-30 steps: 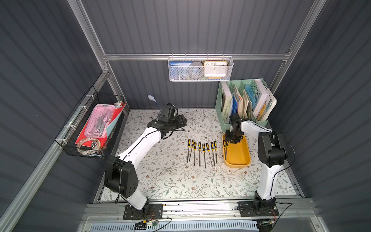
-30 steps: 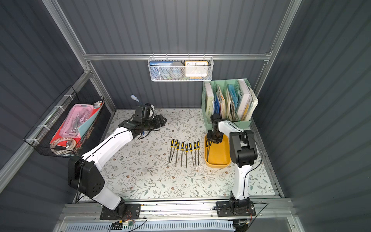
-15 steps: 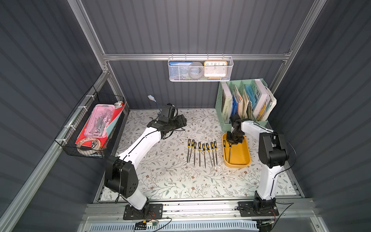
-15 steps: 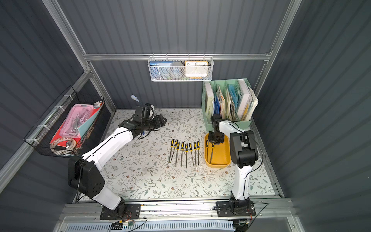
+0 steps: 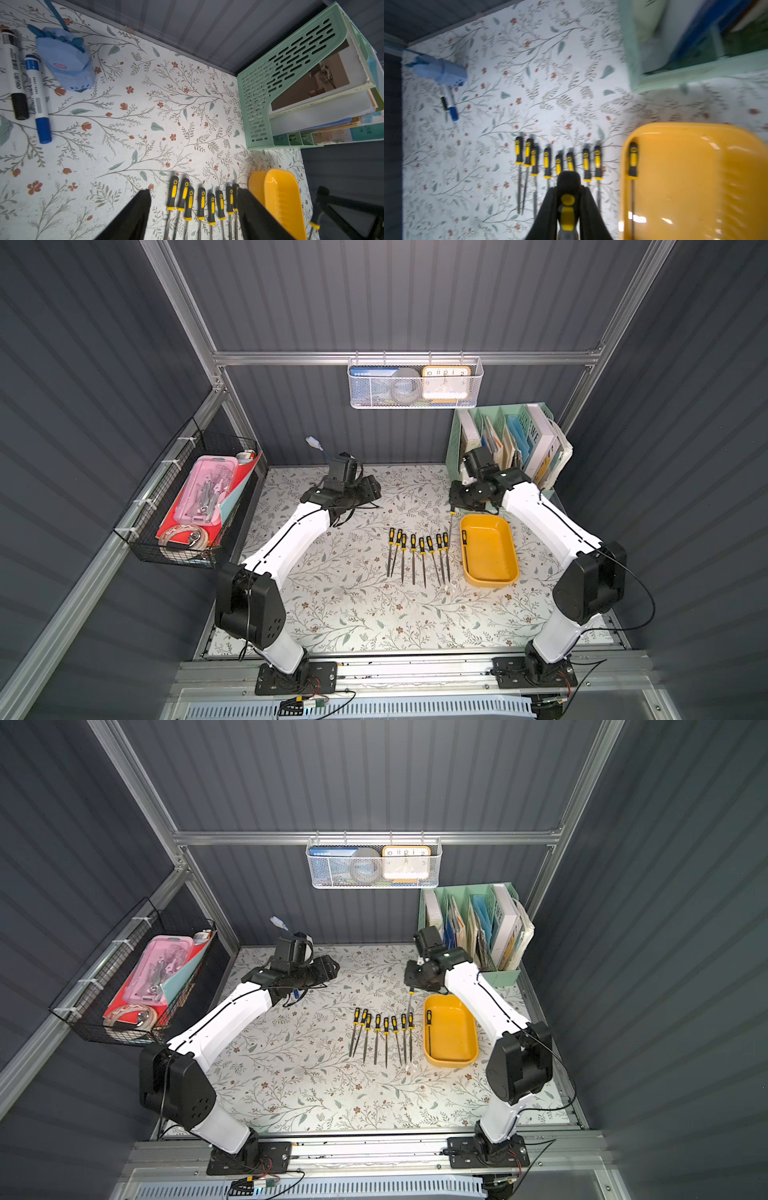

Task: Take the file tool out of the storage box
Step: Place the file tool at the center of the board.

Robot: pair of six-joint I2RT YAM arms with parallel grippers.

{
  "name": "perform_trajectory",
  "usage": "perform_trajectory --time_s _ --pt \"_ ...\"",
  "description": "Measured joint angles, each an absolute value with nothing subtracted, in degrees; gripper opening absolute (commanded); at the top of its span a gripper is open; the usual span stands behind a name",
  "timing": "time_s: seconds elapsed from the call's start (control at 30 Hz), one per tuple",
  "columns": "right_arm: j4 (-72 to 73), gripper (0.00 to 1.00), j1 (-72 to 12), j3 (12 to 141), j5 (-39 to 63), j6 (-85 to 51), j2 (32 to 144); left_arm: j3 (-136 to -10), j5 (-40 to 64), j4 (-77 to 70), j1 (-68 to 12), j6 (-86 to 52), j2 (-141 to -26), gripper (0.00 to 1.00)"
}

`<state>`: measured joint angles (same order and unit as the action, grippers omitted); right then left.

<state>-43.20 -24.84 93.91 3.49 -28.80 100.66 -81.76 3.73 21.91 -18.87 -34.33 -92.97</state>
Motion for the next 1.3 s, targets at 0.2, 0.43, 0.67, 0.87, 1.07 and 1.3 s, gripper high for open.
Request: perform_trajectory --time_s 0.2,0.43,0.67,0.87,1.07,1.3 --pt "-34.6 0.0 -36.3 96.0 4.5 -37.8 108.9 -81.8 2.9 22.4 -15.6 -34.3 -91.3 0.72" --pt "-29.3 0.0 -42.3 104.7 2.7 -41.6 121.8 -78.5 2.7 22.7 -15.4 -34.3 -88.3 0.73" --pt "-31.5 0.0 -43.7 112.3 -0.8 -41.7 130.8 -75.7 2.7 23.3 -15.4 -34.3 -87.2 0.73" --pt "-34.8 0.0 -43.7 114.5 -2.7 -41.0 134.2 -75.6 2.7 23.5 -15.4 -34.3 -87.2 0.73" --pt "-36.4 0.0 -43.7 114.8 -3.2 -40.2 134.6 -75.5 2.7 23.5 -15.4 -34.3 -87.2 0.74" --pt "-38.5 0.07 -43.7 119.9 -3.0 -39.7 138.8 -75.5 2.7 23.6 -15.4 -34.3 -87.2 0.74"
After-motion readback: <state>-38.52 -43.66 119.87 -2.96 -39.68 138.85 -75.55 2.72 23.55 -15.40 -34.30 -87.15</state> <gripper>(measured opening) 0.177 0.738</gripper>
